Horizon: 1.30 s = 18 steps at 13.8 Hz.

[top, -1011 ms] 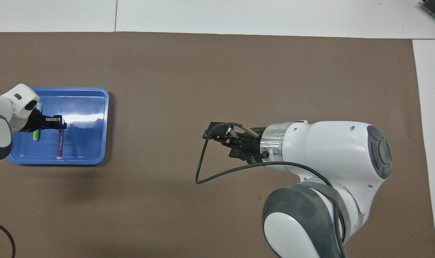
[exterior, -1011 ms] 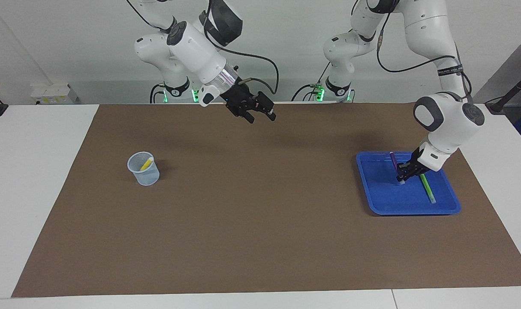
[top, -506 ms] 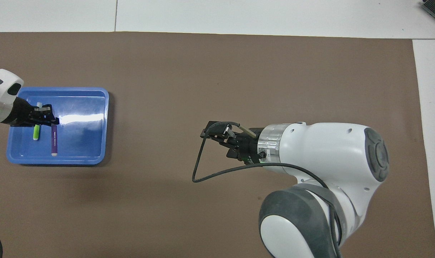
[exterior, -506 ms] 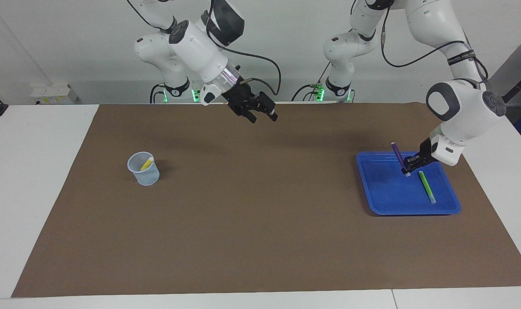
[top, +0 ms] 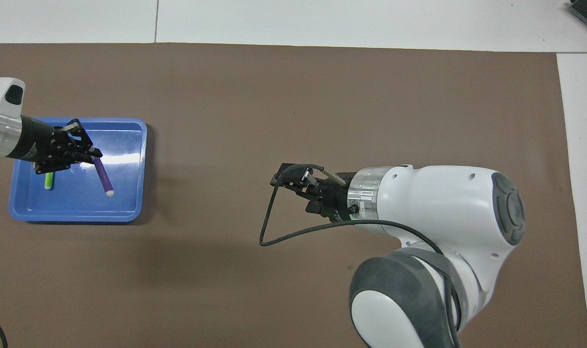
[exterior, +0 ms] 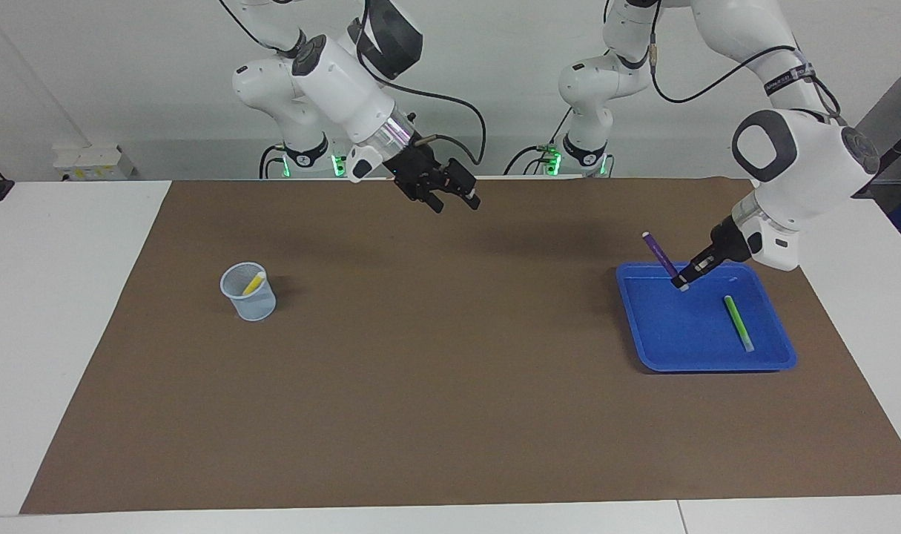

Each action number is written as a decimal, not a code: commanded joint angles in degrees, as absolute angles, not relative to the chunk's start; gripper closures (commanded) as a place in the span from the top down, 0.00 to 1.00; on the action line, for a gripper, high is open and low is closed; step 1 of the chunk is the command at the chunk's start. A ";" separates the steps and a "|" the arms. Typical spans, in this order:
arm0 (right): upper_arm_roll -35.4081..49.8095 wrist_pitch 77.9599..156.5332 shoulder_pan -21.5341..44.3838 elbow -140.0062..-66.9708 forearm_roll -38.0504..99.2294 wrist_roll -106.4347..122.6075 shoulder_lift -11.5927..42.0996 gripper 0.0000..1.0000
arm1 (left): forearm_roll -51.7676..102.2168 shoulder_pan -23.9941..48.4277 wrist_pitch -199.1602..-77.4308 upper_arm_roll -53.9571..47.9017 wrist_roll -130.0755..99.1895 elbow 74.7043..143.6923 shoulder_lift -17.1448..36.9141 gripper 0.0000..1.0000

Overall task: Transfer and insert pens with both arms
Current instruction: 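Lift the purple pen with the left gripper toward the right gripper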

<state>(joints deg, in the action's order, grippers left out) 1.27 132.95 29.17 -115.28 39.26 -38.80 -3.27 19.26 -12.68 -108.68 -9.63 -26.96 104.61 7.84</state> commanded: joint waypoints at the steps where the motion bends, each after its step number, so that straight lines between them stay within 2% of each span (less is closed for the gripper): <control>1: 1.23 133.94 29.44 -114.61 40.52 -39.55 -2.72 1.00 | 26.08 -11.87 -107.40 -8.96 -35.74 105.12 6.07 0.00; 7: 1.23 143.07 34.00 -114.44 44.21 -41.39 -1.94 1.00 | 35.94 -8.01 -108.72 -8.88 -52.45 107.66 1.68 0.00; 11: 1.23 149.32 38.23 -110.05 44.12 -48.42 0.52 1.00 | 35.95 -4.84 -113.12 -8.88 -60.90 114.86 -6.40 0.00; 16: 1.67 150.03 39.45 -101.62 44.03 -50.09 6.23 1.00 | 36.03 -2.91 -114.52 -8.88 -69.15 120.23 -12.91 0.00; 18: 1.67 155.80 42.61 -100.02 43.77 -52.46 8.34 1.00 | 35.95 -1.15 -116.44 -8.88 -73.02 122.51 -15.46 0.00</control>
